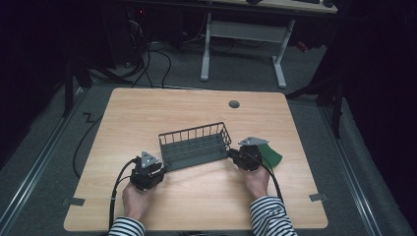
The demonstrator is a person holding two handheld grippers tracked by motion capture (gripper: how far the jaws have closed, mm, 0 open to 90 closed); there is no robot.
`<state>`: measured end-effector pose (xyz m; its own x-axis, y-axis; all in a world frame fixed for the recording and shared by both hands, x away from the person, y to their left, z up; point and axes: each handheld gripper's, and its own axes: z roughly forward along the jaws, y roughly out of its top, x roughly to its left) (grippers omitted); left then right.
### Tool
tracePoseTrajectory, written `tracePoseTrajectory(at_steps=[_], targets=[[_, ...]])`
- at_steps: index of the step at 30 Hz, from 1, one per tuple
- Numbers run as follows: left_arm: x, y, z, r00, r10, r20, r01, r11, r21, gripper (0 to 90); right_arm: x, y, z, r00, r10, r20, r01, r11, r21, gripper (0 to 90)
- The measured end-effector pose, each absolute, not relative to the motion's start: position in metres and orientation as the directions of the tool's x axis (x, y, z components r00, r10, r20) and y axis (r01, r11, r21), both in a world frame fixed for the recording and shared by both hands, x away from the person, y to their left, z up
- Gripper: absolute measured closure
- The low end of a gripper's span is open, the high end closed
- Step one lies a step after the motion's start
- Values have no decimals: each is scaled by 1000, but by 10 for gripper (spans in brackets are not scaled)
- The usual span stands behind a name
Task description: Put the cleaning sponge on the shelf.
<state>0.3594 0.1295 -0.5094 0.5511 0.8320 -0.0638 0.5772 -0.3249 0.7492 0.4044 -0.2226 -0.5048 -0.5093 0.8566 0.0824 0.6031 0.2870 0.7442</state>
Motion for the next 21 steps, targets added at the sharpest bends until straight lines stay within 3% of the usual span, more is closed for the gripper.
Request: tracePoseTrajectory(at_steps=[7,21], targets=[[359,127,-510,567,821,-62,564,-332,756,854,404,-222,-505,-515,854,74,600,297,743,864],[360,111,-509,607,793,-59,548,-363,753,859,396,-241,-504,-483,874,59,613,290,735,897]])
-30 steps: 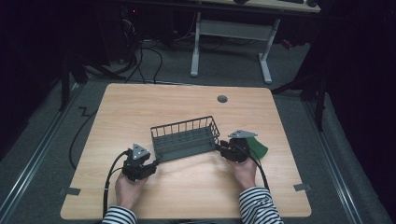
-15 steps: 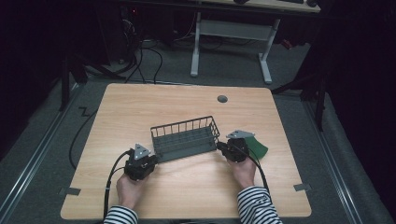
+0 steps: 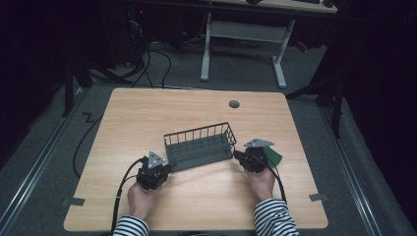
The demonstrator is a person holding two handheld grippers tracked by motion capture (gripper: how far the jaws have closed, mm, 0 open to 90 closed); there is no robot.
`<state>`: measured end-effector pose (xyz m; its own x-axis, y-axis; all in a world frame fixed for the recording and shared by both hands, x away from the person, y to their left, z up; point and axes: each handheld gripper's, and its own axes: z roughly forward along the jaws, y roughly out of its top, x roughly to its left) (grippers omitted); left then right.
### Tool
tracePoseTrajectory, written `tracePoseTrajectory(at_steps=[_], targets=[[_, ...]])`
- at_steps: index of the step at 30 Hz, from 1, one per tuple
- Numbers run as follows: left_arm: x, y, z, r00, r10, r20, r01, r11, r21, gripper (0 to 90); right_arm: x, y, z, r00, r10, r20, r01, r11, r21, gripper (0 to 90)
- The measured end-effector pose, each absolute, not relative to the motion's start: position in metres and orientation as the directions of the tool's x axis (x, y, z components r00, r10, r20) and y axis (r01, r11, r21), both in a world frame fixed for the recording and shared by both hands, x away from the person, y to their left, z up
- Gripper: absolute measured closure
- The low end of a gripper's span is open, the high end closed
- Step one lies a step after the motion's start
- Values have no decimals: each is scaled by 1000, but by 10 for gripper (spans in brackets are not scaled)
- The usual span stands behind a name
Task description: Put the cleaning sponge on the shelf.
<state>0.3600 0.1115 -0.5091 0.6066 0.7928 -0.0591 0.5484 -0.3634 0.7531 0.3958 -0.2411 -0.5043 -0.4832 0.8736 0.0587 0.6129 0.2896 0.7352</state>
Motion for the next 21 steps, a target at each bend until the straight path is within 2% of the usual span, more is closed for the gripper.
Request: tracePoseTrajectory(at_steps=[9,15,21], targets=[[361,107,-509,613,788,-58,543,-367,755,860,388,-269,-507,-441,893,94,635,236,736,899],[362,106,-509,618,784,-59,541,-369,756,862,395,-254,-503,-472,877,86,611,256,749,879],[362,107,-509,622,782,-52,536,-376,756,862,402,-242,-503,-465,881,82,613,254,749,843]])
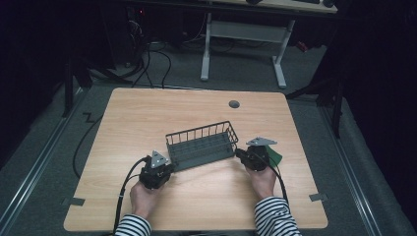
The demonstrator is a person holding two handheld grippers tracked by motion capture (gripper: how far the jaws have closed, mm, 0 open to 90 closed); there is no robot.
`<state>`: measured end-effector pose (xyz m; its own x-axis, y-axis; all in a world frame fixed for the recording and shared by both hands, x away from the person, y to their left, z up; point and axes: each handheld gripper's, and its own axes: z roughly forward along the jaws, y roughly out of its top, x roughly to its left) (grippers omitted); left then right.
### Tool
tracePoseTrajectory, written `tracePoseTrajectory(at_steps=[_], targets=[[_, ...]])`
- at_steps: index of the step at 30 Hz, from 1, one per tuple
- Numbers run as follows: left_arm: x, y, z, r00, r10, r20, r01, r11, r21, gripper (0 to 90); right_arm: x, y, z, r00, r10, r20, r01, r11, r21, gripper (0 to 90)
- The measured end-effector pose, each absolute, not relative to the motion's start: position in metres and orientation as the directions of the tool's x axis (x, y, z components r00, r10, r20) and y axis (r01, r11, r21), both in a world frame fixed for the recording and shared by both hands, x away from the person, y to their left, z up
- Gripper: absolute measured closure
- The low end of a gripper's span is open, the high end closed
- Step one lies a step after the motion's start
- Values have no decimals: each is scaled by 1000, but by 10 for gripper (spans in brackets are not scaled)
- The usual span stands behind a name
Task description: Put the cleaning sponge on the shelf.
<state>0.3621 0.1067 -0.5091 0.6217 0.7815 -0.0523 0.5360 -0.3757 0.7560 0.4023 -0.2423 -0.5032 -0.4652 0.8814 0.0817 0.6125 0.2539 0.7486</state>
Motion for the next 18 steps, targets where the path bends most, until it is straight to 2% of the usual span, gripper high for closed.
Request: tracePoseTrajectory(at_steps=[9,18], targets=[[363,105,-509,629,775,-61,536,-376,756,863,409,-240,-503,-454,888,73,626,260,735,866],[358,88,-509,667,743,-61,519,-403,754,861,392,-259,-502,-438,897,66,630,254,734,866]])
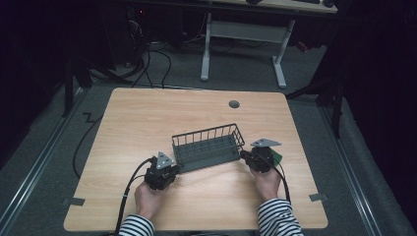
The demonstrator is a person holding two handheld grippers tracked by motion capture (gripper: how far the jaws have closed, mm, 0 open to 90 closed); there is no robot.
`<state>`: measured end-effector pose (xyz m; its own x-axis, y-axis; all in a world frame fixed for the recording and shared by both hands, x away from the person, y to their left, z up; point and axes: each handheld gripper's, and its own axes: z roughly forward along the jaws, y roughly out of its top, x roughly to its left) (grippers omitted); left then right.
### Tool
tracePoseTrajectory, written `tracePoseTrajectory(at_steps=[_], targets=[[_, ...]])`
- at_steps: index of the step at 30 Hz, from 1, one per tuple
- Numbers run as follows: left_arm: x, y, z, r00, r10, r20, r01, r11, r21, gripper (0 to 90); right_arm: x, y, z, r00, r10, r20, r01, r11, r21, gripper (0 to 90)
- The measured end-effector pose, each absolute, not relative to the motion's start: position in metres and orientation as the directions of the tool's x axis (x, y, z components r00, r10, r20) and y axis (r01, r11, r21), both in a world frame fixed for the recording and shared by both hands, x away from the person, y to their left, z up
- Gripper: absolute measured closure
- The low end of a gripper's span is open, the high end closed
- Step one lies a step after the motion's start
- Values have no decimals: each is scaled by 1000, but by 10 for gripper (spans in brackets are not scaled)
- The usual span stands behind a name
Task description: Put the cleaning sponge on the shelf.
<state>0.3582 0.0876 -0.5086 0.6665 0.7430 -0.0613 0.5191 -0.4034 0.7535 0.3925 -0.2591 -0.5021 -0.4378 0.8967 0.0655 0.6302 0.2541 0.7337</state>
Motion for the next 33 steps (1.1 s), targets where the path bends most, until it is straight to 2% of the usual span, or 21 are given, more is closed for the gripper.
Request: tracePoseTrajectory(at_steps=[7,8,10,11,12,13,14,18,24,27,33], targets=[[357,85,-507,670,737,-86,523,-387,760,831,384,-269,-502,-430,900,71,636,246,732,850],[356,89,-505,661,743,-103,528,-363,768,754,383,-270,-501,-427,902,71,636,243,732,763],[355,95,-503,653,749,-111,530,-348,774,657,381,-271,-500,-416,906,78,637,229,736,671],[355,95,-503,653,749,-111,530,-348,774,603,381,-271,-500,-416,906,78,637,229,736,671],[354,97,-502,648,753,-113,530,-340,777,549,379,-274,-499,-405,911,77,628,217,747,599],[354,101,-502,644,757,-113,530,-335,779,502,377,-276,-498,-403,912,76,621,212,755,574],[353,104,-502,638,762,-111,530,-330,781,502,377,-276,-498,-403,912,76,621,212,755,574],[353,118,-504,613,781,-123,546,-305,780,391,366,-288,-493,-383,921,72,596,187,781,514],[359,138,-513,541,833,-117,587,-275,762,360,356,-303,-489,-364,931,32,539,183,822,445],[363,147,-519,498,862,-88,606,-274,747,349,356,-309,-488,-351,936,21,533,181,826,429],[370,158,-526,437,899,-21,634,-291,717,321,359,-327,-489,-304,953,12,559,168,812,329]])
